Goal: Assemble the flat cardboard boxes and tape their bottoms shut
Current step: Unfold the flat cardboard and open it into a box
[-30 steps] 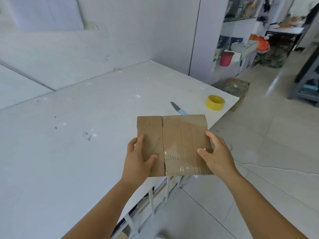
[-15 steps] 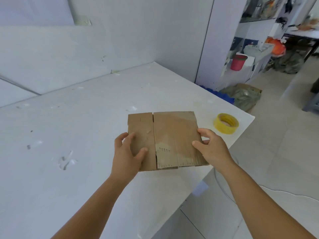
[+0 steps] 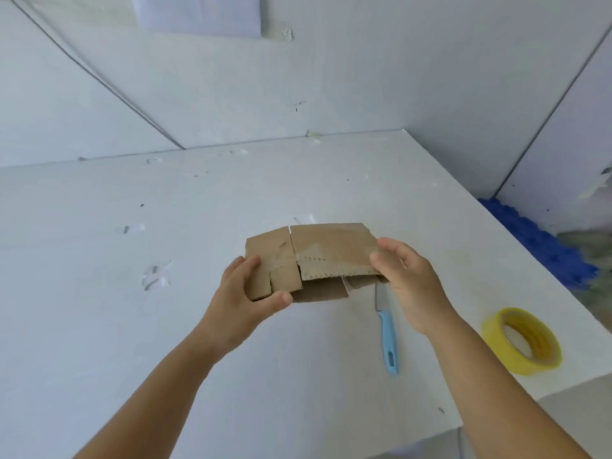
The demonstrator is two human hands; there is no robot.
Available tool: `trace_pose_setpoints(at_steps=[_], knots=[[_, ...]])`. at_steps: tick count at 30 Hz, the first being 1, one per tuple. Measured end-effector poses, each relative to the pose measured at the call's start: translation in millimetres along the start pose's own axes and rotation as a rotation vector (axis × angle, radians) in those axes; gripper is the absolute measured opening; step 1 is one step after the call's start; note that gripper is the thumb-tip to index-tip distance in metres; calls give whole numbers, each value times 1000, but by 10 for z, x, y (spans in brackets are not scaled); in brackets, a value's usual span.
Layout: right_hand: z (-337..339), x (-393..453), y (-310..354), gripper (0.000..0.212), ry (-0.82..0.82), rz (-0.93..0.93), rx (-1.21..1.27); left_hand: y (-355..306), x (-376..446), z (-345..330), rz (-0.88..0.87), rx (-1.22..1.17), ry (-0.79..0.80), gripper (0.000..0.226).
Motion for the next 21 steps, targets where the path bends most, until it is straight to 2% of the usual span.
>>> trace_pose_setpoints(at_steps=[2,4,7,9,13,16,21], knots=[[-16,59,75,65,87,49,-8,-9,-53,-17,19,31,-51,93],[-46,82,125,71,155,80,-6,-9,-102,40,35,34,-181,70],[-56,114,131,70,172,69,54,-17,-180,117,69,-18,-333,36],[-87,123,137,63,185,80,38,-29,-230,155,89,-81,-401,25],[-262,79,247,49,286,171,-76,-141,-310,182,74,-67,-484,45],[-326,52,329,40,304,223,-139,-238,-346,229,55,-38,-520,48],[-124,147,503,16,154,284,-105,-337,-398,335,22,40,-559,45]])
Point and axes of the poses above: each hand's wrist, its own x-axis towards the middle knuckle, its own z-axis out of the back of the hand, y = z × x, the point moved 10 cm from there along x, towards the middle knuckle, and after that the axes turned 6 degrees about -y, right-handed, at the moved point
